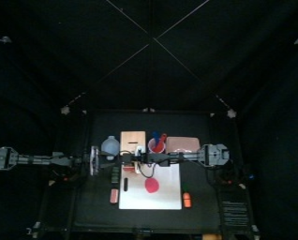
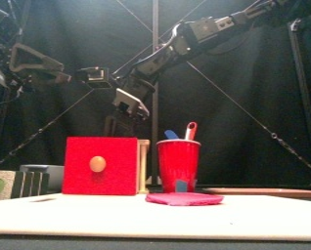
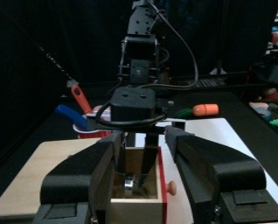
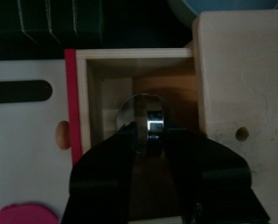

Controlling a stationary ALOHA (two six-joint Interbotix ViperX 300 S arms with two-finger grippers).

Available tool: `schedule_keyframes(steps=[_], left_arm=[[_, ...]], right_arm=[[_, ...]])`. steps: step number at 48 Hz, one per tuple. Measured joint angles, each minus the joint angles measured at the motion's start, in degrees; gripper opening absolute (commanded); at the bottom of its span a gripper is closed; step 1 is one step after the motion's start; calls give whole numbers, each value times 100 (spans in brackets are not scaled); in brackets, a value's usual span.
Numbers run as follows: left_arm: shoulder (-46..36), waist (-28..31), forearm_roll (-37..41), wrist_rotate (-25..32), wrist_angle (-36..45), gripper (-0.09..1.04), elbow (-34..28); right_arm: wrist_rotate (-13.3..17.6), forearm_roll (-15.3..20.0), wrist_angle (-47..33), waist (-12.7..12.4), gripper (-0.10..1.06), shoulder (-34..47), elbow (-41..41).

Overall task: Get the cutter from the drawer then cut the dough then place the extra dough in the bowl
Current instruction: Place the cutter on the board

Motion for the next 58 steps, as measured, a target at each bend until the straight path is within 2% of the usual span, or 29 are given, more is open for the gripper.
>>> schedule_keyframes(steps=[4,12,23,39,48,58], left_arm=[[-9,9,0,-9,0,82,18],[-9,0,0,-9,0,82,79],[-9,9,-44,-9,0,82,88],[-9,26,-114,-9,70,82,105],[-9,26,-193,-9,132,82,105],[-9,35,-237,-9,132,82,105]], right_arm=[[-18,0,9,0,42,9,-44],[-9,9,211,0,41,0,-255],[9,26,1046,79,41,-53,-782],[9,53,1837,255,40,-202,-1327],[0,53,1811,316,40,-369,-1327],[0,70,1740,308,40,-167,-1274]])
